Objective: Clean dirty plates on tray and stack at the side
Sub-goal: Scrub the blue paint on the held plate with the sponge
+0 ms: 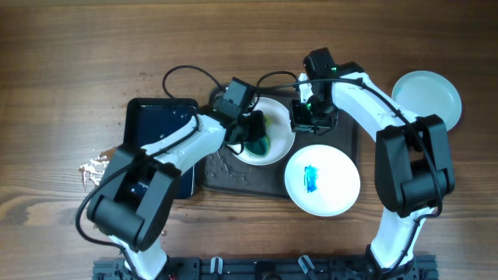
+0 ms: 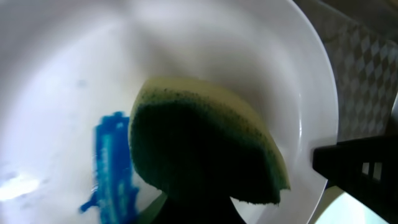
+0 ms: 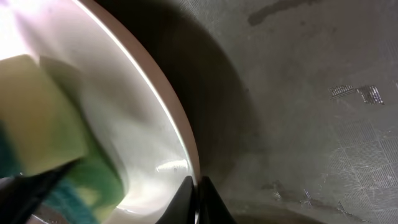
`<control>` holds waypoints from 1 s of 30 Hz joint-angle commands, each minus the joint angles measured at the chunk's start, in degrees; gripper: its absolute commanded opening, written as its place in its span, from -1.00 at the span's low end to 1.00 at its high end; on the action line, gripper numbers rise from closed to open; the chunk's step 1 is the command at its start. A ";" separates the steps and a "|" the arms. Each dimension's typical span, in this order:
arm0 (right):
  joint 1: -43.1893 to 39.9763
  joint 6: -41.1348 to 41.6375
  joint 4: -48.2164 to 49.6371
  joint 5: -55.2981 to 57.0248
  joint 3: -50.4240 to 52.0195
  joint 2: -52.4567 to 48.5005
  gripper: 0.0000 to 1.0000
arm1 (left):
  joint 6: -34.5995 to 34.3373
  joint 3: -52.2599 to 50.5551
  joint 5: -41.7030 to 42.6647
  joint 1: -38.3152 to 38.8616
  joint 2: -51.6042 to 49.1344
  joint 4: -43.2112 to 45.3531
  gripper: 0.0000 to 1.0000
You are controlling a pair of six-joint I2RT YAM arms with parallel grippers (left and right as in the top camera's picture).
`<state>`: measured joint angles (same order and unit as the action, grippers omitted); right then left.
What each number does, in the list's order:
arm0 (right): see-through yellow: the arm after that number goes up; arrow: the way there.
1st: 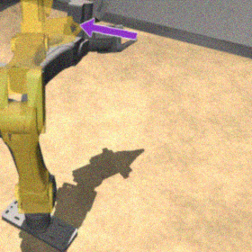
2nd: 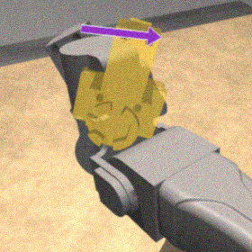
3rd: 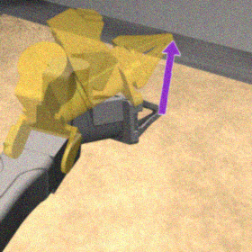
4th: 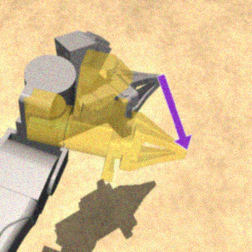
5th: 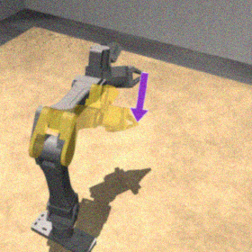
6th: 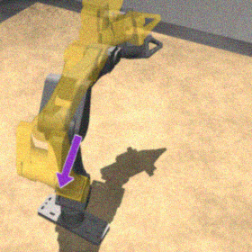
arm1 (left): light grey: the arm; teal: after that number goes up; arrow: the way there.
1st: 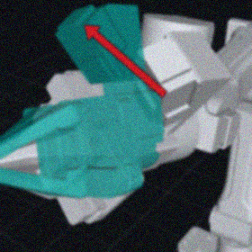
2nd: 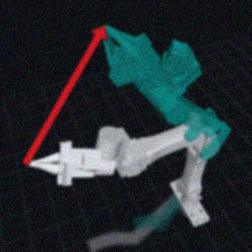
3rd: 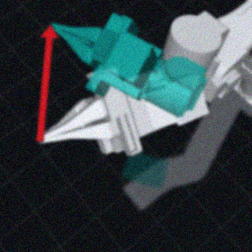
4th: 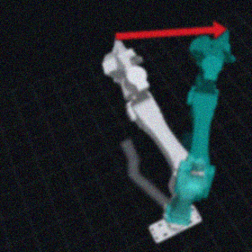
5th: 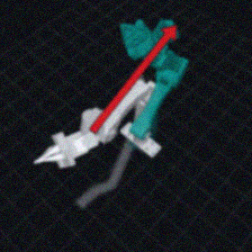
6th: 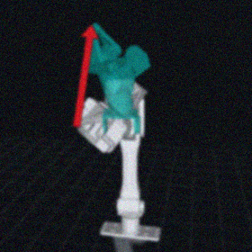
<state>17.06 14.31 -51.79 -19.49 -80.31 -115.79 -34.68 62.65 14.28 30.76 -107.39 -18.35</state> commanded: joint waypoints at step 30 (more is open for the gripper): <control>4.26 11.26 16.63 -9.01 9.73 -0.15 -0.28 | -6.08 1.55 -6.19 3.69 -7.28 -11.61 -0.92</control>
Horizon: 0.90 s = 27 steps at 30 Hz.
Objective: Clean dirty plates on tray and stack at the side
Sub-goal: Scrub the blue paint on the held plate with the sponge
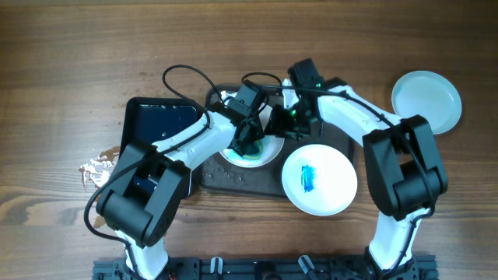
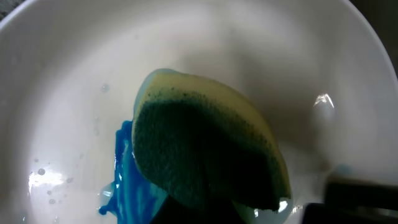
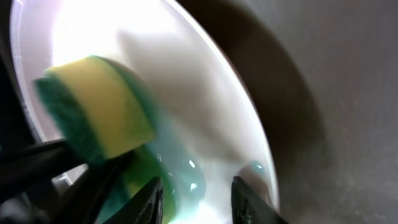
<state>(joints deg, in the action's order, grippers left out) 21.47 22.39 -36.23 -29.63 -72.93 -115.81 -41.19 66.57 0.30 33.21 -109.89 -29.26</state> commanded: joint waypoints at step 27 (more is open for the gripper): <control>-0.11 0.15 -10.99 17.29 -7.85 -1.20 -0.31 | 0.42 -2.36 7.80 1.25 -4.79 -1.36 -0.92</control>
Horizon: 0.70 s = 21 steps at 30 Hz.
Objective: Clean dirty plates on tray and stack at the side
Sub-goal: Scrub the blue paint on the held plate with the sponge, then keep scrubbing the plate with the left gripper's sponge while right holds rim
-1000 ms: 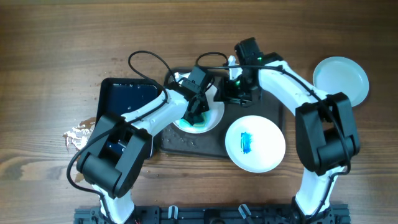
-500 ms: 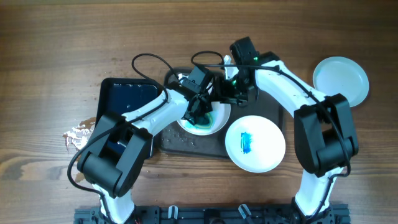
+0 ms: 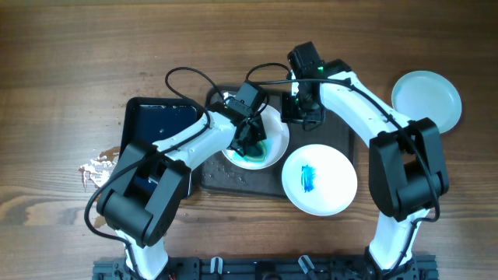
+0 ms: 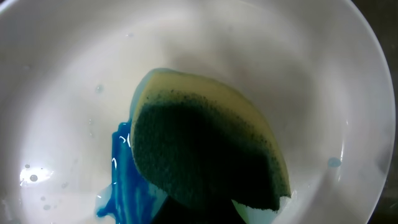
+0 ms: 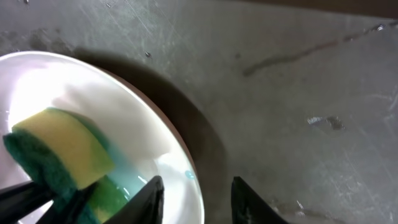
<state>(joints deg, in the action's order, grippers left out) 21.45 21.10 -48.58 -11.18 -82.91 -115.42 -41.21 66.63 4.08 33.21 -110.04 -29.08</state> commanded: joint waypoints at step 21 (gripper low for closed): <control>-0.09 1.36 1.38 -3.10 3.17 -5.20 -0.91 | -4.37 -2.43 -1.42 -0.33 -4.61 -5.60 -0.92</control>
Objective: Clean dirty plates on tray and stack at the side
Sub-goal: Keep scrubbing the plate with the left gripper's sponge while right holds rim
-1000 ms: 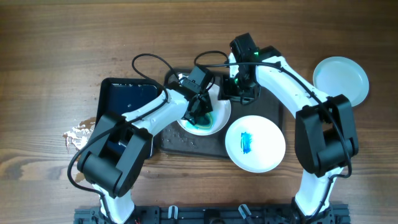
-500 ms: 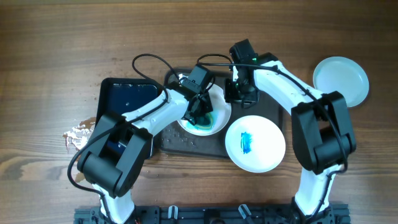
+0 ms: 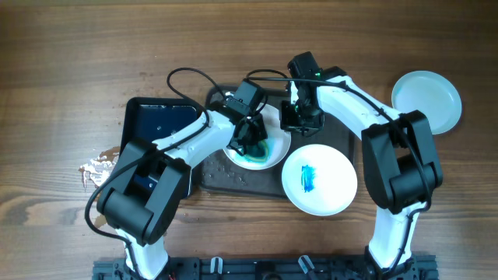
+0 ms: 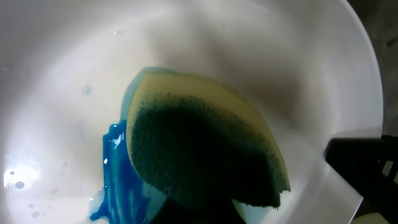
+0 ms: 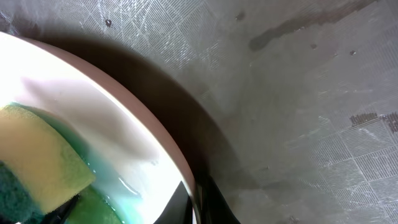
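Note:
A white plate (image 3: 274, 137) on the dark tray (image 3: 233, 179) holds a pool of blue-green liquid (image 4: 115, 168). My left gripper (image 3: 249, 138) is shut on a yellow-and-green sponge (image 4: 199, 143), pressed into the plate (image 4: 62, 74). My right gripper (image 5: 198, 205) is shut on this plate's right rim (image 5: 134, 124), with the sponge (image 5: 37, 162) at the left. A second white plate (image 3: 320, 180) with a blue smear lies half over the tray's front right corner. A clean pale plate (image 3: 426, 101) rests on the table at the far right.
A black basin (image 3: 159, 124) of water stands left of the tray. Crumpled scraps (image 3: 97, 165) lie on the wooden table at the far left. Black cables loop behind the tray. The tray floor (image 5: 298, 93) is scratched and damp.
My right gripper was open beside the plate's right rim; now it is shut on that rim. The sponge stays in the plate, and the blue pool reaches slightly further left.
First my right gripper pinched the plate's rim while the sponge sat by a blue streak. Then the right fingers stood open around the rim and the plate lay further left with blue spreading. They stayed open afterwards, and now grip the rim again.

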`<control>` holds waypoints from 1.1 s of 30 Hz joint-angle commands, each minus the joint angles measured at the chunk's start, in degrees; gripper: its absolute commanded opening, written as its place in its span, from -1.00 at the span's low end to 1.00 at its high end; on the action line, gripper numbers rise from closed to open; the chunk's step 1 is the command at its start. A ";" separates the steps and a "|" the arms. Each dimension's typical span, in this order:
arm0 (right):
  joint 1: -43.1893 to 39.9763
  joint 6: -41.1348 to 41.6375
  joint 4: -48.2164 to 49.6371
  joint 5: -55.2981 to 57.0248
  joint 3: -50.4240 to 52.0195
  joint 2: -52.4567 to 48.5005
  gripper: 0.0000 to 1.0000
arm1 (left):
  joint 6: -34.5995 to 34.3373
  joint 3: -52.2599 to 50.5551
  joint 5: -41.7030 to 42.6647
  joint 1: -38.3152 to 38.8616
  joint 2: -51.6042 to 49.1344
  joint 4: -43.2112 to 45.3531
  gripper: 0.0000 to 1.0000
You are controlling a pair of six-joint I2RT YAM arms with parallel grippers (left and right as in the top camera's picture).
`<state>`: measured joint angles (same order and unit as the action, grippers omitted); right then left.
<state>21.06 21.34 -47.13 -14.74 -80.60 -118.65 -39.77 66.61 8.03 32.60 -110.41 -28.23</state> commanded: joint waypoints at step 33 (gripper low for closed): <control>0.31 1.11 -1.75 0.50 0.85 -1.97 -0.91 | -3.15 -2.40 -8.76 -7.30 -4.24 -7.93 -0.92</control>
<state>21.12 21.39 -48.80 -16.93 -80.60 -119.02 -33.43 66.78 21.76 30.37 -112.01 -29.78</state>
